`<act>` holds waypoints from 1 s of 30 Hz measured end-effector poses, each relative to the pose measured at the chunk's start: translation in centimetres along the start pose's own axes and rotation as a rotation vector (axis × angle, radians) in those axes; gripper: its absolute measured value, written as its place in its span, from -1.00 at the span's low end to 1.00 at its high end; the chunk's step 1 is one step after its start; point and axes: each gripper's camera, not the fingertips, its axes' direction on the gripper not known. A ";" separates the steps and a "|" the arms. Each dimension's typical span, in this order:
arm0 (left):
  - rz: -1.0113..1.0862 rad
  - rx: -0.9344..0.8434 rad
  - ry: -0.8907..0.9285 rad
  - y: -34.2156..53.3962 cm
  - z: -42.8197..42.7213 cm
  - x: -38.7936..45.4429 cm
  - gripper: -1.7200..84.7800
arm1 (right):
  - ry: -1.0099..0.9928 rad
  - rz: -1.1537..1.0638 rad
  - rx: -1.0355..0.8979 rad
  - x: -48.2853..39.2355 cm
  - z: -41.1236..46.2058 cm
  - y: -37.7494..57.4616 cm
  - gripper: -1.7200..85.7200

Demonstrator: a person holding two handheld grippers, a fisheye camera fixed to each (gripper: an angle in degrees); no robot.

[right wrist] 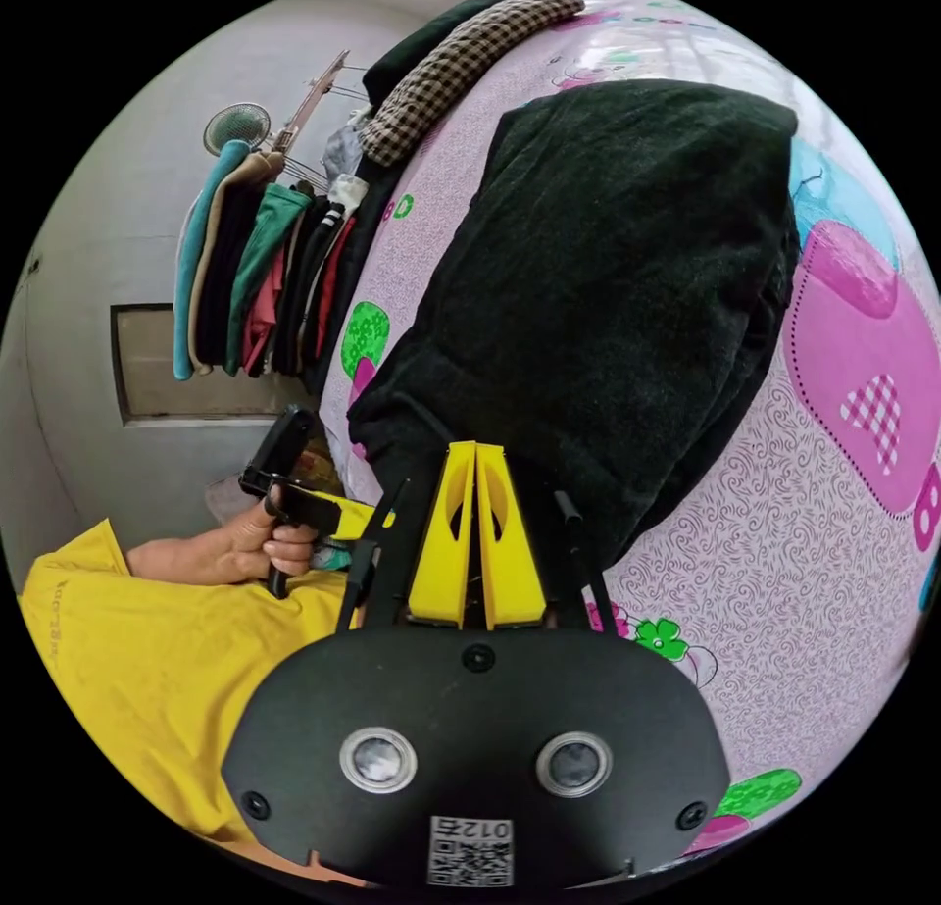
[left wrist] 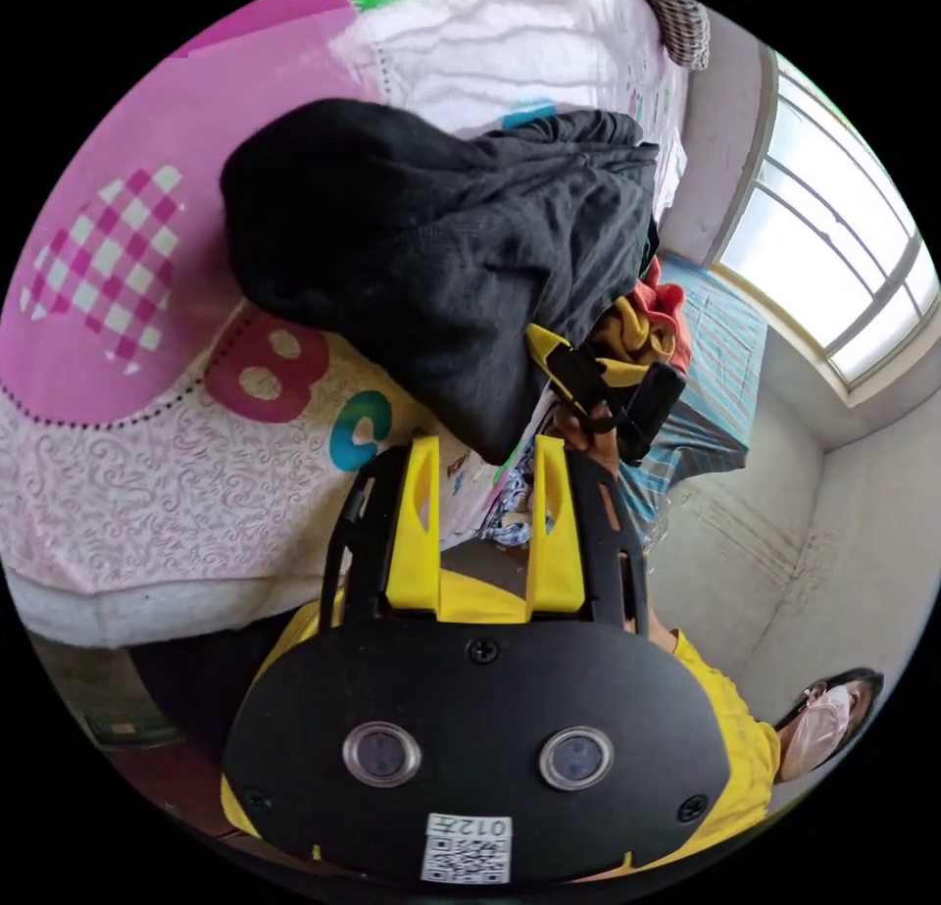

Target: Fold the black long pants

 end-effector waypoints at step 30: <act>0.173 -0.246 -0.512 -4.3 -19.2 -8.5 -0.78 | 0.145 -0.068 0.283 -1.6 -4.8 0.0 -0.86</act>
